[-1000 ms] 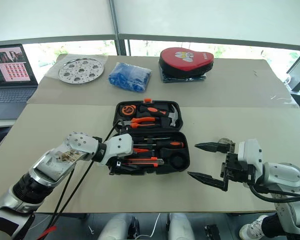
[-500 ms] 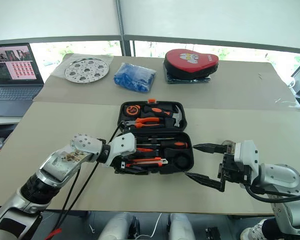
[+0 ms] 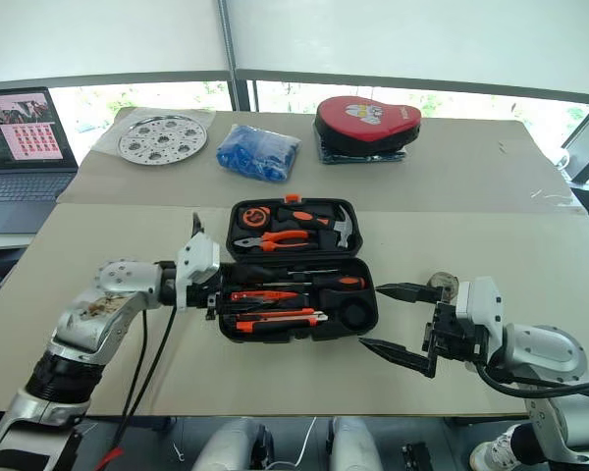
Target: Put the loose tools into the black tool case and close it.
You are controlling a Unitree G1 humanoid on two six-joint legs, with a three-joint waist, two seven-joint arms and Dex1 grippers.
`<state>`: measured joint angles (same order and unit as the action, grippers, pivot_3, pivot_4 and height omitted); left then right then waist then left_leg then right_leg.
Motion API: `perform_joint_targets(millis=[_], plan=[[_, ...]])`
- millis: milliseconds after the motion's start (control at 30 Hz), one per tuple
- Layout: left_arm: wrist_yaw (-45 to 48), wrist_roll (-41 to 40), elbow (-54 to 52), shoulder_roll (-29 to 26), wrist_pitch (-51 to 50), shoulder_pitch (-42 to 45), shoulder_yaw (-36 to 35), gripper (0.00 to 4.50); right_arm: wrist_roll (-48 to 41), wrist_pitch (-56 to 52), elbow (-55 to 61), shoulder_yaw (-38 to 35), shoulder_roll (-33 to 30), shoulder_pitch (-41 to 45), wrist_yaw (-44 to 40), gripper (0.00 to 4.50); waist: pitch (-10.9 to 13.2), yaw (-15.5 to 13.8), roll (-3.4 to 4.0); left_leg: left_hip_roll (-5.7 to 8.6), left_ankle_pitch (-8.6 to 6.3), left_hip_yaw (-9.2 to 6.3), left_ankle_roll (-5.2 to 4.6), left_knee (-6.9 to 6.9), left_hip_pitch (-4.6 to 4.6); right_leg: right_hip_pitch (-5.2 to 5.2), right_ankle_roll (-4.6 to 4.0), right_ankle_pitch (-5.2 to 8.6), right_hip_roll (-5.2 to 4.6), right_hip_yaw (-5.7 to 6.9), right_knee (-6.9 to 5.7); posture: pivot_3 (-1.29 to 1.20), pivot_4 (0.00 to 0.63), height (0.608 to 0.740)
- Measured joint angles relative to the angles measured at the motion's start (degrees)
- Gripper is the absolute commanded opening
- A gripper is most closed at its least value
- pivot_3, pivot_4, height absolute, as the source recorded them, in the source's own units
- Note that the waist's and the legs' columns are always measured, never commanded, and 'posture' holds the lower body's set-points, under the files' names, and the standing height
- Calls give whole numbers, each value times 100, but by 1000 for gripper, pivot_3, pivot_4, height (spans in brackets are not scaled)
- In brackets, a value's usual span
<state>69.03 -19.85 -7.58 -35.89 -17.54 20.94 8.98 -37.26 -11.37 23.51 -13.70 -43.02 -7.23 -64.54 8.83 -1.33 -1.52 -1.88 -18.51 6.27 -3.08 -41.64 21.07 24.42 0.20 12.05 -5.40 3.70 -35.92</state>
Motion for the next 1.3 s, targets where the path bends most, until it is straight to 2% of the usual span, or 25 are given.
perform_joint_targets(millis=[33,67,100,133,500,667,767,1033,1300], plan=[[70,4,-2,-35,88,-55,7,986,0,0,0,3,9,0,7,4500,0,-12,0,0,-1,0,-1,0,0,0,0,0,-1,1,1,0,150,740],[130,29,1,-87,155,-105,24,452,2,0,0,3,14,-6,12,4500,0,-18,0,1,-1,1,-2,0,0,-1,0,0,-2,1,2,0,150,740],[154,51,1,-104,218,-135,31,133,4,0,0,3,19,-14,15,4500,0,-20,0,2,-2,1,-3,0,0,-1,1,-1,-3,0,3,0,150,740],[165,79,0,-106,258,-155,55,61,5,0,-1,3,25,-24,20,4500,0,-23,0,2,-2,1,-4,0,0,-1,1,-1,-3,0,3,0,150,740],[-50,562,-10,-21,375,-118,607,61,18,0,-42,11,72,-50,82,4500,-2,-12,4,1,-12,1,-20,0,-8,-9,1,-1,-1,-1,1,0,150,740],[-190,813,-117,-56,-39,2,886,61,55,0,-42,96,108,-45,103,4500,-40,-12,53,1,-29,6,-49,0,-35,-33,3,0,-2,-9,2,0,150,740],[-307,815,-160,-34,-265,4,923,61,57,0,-42,100,110,-44,107,4500,-63,-11,83,1,-30,10,-51,5,-50,-39,5,2,-2,-15,1,0,150,740],[-494,824,-183,22,-629,-225,1019,61,70,5,-47,91,156,-22,141,4500,-143,12,98,6,-27,35,-46,63,-94,-41,6,5,2,-59,3,0,150,740],[-645,823,-48,186,-137,-380,866,61,150,6,-58,125,187,21,154,4500,-166,10,105,6,-26,37,-43,68,-97,-37,2,7,2,-70,3,0,150,740]])
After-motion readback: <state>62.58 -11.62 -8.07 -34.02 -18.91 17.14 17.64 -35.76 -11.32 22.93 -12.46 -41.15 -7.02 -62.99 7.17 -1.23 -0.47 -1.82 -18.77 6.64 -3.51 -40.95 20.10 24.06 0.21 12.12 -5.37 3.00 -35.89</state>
